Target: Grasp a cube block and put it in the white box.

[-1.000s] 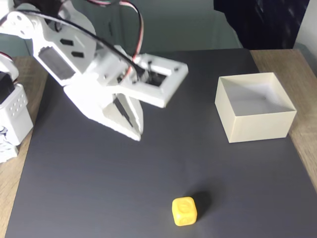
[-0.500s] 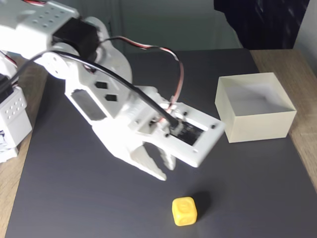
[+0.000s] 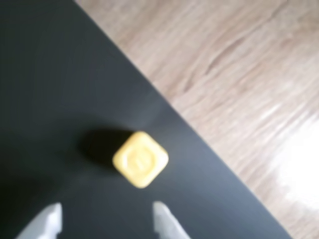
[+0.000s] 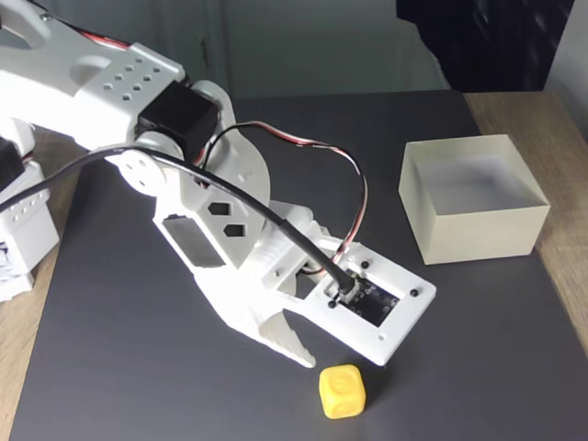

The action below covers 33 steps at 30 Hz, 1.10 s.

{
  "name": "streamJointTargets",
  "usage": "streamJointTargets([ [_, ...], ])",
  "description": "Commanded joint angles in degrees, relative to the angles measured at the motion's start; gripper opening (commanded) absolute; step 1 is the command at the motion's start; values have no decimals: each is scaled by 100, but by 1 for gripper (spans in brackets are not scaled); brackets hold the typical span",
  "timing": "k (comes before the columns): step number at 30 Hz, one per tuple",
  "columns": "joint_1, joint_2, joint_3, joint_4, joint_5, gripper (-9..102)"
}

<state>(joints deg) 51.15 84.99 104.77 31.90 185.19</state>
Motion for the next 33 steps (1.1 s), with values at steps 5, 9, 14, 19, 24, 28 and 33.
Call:
streamJointTargets([
  [5, 185, -211, -457, -88, -44, 26],
  [9, 272, -378, -466, -79, -44, 26],
  [14, 308, -589, -492, -167, -62, 27],
  [19, 281, -879, -668, -264, -149, 30],
  [24, 237, -1169, -949, -264, -246, 31],
  [28, 193, -1274, -1028, -264, -264, 30],
  [33, 141, -1336, -1028, -229, -246, 28],
])
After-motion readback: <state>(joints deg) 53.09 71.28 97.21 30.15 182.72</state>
